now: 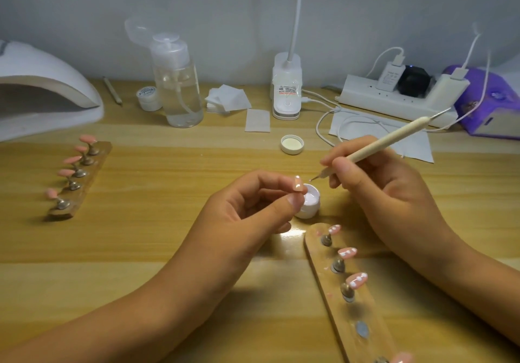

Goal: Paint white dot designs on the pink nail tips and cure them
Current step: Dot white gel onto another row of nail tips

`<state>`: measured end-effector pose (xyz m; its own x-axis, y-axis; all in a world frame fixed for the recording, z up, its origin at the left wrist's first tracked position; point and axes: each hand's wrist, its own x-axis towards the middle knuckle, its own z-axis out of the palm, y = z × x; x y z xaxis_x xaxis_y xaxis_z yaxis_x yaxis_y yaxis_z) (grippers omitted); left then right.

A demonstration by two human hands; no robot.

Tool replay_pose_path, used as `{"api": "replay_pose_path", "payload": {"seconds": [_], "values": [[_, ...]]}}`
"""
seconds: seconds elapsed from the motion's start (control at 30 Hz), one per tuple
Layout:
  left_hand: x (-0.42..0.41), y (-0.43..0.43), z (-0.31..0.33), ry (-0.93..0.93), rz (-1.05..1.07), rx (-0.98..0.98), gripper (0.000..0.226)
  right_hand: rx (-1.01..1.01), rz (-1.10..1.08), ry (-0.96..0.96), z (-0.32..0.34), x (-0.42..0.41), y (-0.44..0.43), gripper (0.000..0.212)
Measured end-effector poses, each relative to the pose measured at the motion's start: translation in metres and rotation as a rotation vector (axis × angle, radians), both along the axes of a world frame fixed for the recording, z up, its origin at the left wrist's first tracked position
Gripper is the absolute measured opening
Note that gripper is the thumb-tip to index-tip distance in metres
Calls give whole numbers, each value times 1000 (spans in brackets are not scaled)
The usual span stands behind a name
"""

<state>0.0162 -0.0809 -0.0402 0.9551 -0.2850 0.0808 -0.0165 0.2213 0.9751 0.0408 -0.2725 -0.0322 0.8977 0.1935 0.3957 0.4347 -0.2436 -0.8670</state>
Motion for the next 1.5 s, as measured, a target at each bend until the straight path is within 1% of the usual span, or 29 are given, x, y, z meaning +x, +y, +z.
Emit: {"api": "replay_pose_path", "payload": {"seconds": [0.13,0.2,0.27,0.33,0.4,0.47,0.6,1.1,1.5], "values": [[-2,-2,2,-38,-55,49,10,374,17,139,4,0,-3,10],[-4,-2,1,-57,-87,106,8,487,59,197,5,0,-4,12],[-4,-1,0,-65,-111,149,11,527,125,238,6,-1,-3,17],[-4,-2,-1,-69,-119,159,15,524,208,263,7,-3,-3,24],[-4,-2,-2,-75,-120,162,15,516,284,279,8,-5,-1,20],[-4,-1,-1,-85,-121,168,12,510,310,295,10,-6,0,18],[-5,-2,0,-83,-112,174,4,499,305,319,11,-7,2,21],[-5,-1,1,-72,-112,176,4,468,313,322,9,-7,1,19],[-5,-2,1,-86,-123,168,3,509,325,343,9,-7,3,20]]}}
